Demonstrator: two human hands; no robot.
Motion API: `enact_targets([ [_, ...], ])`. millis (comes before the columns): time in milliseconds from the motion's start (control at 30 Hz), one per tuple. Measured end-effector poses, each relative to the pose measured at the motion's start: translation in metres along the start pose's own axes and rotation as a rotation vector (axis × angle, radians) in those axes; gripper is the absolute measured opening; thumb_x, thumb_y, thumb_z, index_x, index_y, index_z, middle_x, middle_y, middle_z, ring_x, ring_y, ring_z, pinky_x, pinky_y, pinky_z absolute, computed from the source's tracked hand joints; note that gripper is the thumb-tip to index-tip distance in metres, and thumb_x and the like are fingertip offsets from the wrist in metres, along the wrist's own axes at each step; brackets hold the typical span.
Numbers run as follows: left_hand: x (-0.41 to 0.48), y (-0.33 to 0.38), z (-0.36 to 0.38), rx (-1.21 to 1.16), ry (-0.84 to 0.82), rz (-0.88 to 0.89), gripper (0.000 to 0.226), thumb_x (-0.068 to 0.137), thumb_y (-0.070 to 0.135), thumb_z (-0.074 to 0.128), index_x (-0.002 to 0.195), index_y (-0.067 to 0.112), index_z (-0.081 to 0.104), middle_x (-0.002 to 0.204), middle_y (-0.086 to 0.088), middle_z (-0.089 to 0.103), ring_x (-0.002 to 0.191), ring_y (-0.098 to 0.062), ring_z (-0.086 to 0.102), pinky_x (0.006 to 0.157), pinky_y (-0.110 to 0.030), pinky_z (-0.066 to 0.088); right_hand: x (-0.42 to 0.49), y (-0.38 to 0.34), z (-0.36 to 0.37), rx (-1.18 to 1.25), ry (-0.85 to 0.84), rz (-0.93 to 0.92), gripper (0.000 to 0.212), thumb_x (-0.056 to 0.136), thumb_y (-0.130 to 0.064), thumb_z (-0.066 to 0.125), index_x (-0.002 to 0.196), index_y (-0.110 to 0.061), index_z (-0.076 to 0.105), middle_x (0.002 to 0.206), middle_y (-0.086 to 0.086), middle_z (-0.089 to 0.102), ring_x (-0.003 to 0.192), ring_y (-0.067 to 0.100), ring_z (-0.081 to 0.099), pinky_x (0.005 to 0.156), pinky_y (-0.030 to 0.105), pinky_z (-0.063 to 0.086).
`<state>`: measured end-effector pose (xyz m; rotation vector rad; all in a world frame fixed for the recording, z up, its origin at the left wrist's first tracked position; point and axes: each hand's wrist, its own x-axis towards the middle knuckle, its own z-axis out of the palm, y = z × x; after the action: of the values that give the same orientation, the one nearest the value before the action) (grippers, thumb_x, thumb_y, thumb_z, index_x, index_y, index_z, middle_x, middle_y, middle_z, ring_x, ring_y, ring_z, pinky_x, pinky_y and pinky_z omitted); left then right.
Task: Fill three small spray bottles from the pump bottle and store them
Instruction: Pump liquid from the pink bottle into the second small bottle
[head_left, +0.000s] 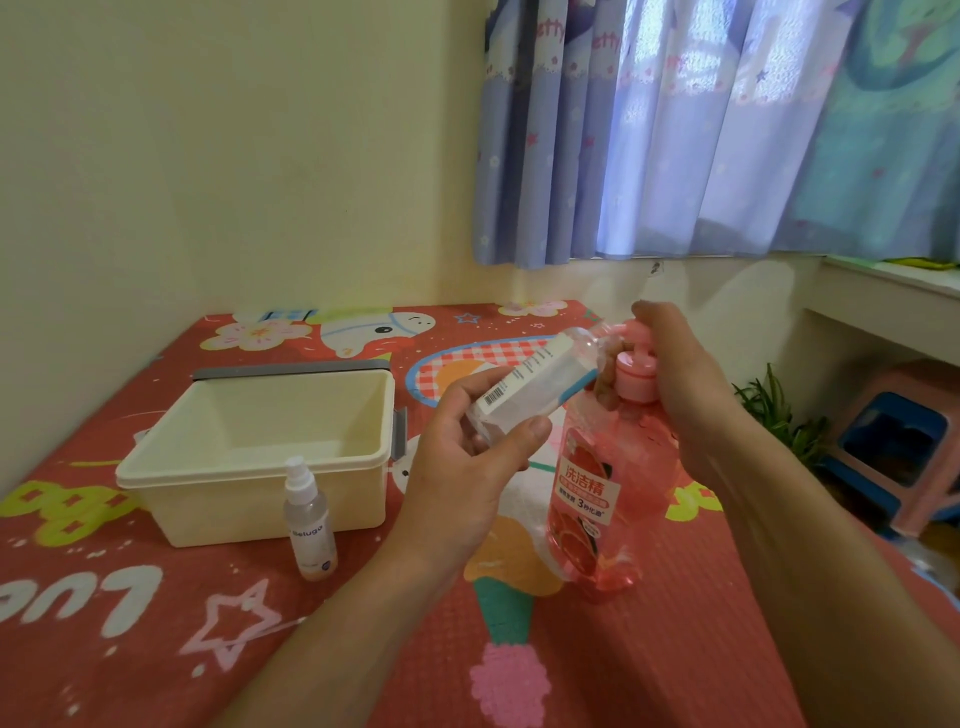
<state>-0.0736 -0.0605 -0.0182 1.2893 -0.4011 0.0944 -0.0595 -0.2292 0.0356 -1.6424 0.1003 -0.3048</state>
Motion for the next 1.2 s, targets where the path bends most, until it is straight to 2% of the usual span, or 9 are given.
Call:
enact_targets([
  [100,-0.0001,0.0005,0.0009,0.005,-0.003,0.008,0.039,0.081,0.016,0.073,0.114,0.031,0.058,0.112,-0.002,0.067,0.101,-0.027,0.066,0.071,-0.018,0.054,0.0000,-0.0008,-0.0004,-0.007,0.002,0.015,0.061,0.094,-0.058,0.038,0.062,-0.010,0.059,0.054,0.011,0.058,0.051,0.021,0.047,0.052,0.032,0.035],
  [267,-0.0001,0.0010,0.0016,-0.008,0.001,0.000,0.038,0.083,0.011,0.072,0.113,0.030,0.059,0.109,0.001,0.068,0.098,-0.021,0.068,0.067,-0.016,0.053,0.0006,-0.0026,0.0000,-0.031,0.002,0.010,0.048,0.094,-0.044,0.037,0.066,-0.010,0.057,0.050,0.009,0.057,0.044,0.016,0.045,0.045,0.026,0.032],
  [400,0.0005,0.0003,-0.0004,0.004,-0.005,-0.004,0.039,0.081,0.014,0.073,0.112,0.033,0.059,0.111,0.001,0.068,0.101,-0.025,0.068,0.072,-0.018,0.055,0.0006,-0.0008,-0.0006,-0.017,-0.003,0.003,0.055,0.095,-0.049,0.036,0.063,-0.010,0.059,0.052,0.010,0.058,0.046,0.016,0.048,0.052,0.031,0.035],
  [500,-0.0003,0.0013,0.0008,0.005,-0.008,0.007,0.044,0.073,0.025,0.074,0.114,0.032,0.058,0.113,-0.004,0.067,0.102,-0.028,0.067,0.073,-0.019,0.055,0.0013,-0.0001,0.0002,-0.005,-0.005,-0.001,0.062,0.095,-0.057,0.037,0.062,-0.010,0.060,0.053,0.011,0.058,0.050,0.019,0.050,0.057,0.033,0.037],
  [733,-0.0002,-0.0007,-0.0012,0.010,0.004,-0.006,0.037,0.082,0.013,0.073,0.111,0.032,0.060,0.110,-0.001,0.068,0.101,-0.026,0.068,0.073,-0.019,0.055,0.0020,-0.0008,-0.0009,-0.058,-0.011,-0.020,0.051,0.095,-0.039,0.034,0.062,-0.007,0.057,0.052,0.011,0.057,0.047,0.018,0.046,0.048,0.028,0.034],
  [833,-0.0005,-0.0002,-0.0011,0.003,0.000,-0.011,0.038,0.081,0.013,0.073,0.111,0.033,0.059,0.111,-0.001,0.068,0.102,-0.028,0.067,0.074,-0.021,0.056,0.0014,0.0003,-0.0006,-0.016,-0.002,-0.011,0.057,0.095,-0.048,0.036,0.058,-0.010,0.058,0.053,0.012,0.057,0.050,0.019,0.048,0.052,0.032,0.035],
  [933,0.0004,0.0003,0.0003,0.009,0.002,0.002,0.040,0.081,0.016,0.073,0.114,0.030,0.059,0.113,-0.003,0.067,0.102,-0.027,0.067,0.069,-0.017,0.053,0.0025,0.0009,-0.0011,-0.012,-0.002,-0.001,0.062,0.095,-0.057,0.036,0.061,-0.010,0.059,0.055,0.012,0.059,0.050,0.019,0.049,0.054,0.032,0.036],
  [1100,0.0006,-0.0003,0.0004,0.004,0.012,-0.005,0.038,0.082,0.013,0.073,0.112,0.032,0.059,0.112,-0.002,0.068,0.102,-0.027,0.067,0.068,-0.016,0.052,0.0017,-0.0011,-0.0005,-0.046,-0.012,-0.027,0.049,0.097,-0.040,0.034,0.067,-0.007,0.057,0.052,0.011,0.056,0.046,0.016,0.045,0.049,0.029,0.033],
  [1200,0.0002,-0.0016,-0.0008,0.008,0.010,-0.013,0.038,0.082,0.014,0.073,0.110,0.036,0.060,0.112,0.000,0.068,0.102,-0.026,0.067,0.072,-0.019,0.054,0.0011,-0.0008,-0.0006,-0.038,-0.009,-0.031,0.050,0.097,-0.040,0.035,0.070,-0.004,0.057,0.054,0.013,0.054,0.047,0.017,0.043,0.047,0.028,0.032],
])
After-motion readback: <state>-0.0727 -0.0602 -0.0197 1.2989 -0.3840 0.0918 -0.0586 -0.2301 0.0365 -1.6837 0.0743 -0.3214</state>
